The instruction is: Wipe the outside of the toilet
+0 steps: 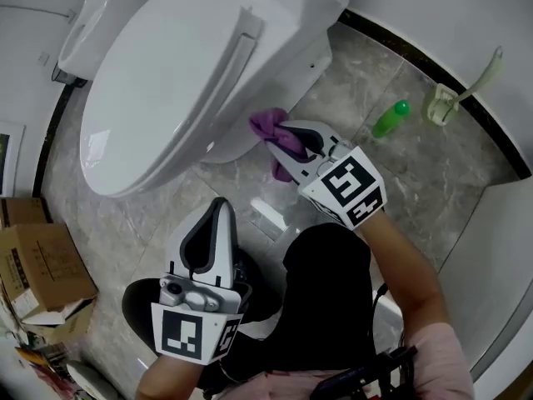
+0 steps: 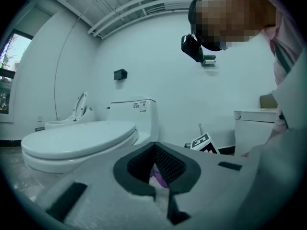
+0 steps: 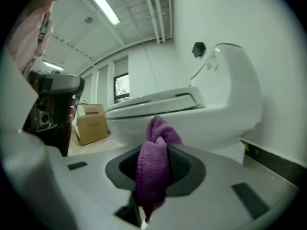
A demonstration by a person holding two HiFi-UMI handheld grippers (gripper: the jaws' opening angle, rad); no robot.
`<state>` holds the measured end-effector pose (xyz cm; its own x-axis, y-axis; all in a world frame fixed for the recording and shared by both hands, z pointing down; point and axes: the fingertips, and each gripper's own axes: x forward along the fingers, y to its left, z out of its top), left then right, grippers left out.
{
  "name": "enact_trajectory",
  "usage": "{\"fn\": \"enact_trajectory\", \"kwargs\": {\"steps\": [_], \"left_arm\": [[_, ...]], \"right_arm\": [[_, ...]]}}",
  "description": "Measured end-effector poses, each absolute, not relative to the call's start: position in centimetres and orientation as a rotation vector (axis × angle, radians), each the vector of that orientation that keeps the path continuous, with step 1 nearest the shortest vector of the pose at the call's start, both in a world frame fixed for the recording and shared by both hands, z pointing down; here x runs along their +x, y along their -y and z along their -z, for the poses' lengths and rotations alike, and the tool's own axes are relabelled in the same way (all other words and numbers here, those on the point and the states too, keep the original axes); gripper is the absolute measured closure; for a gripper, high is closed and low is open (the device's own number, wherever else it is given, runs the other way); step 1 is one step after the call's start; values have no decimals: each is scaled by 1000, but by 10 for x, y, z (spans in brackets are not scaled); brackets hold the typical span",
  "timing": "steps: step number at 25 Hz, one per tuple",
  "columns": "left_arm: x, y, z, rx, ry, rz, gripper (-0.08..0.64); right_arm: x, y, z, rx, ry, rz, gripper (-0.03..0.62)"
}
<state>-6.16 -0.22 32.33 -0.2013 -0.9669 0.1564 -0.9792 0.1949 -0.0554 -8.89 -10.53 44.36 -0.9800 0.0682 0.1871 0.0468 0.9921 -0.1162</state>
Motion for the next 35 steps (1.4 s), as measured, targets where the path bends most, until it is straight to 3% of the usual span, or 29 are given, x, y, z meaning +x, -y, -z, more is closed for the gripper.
{"fn": "enact_trajectory", "kwargs": {"steps": [11,35], "left_arm": [[-55,31,-332,2042,2312,-248,552],[-87,3,-372,1942,2318,-252,552]], "right_arm": [[-63,257,-519,485,2822,-448,495],[-170,369,-612,599,2796,-645,492]]}}
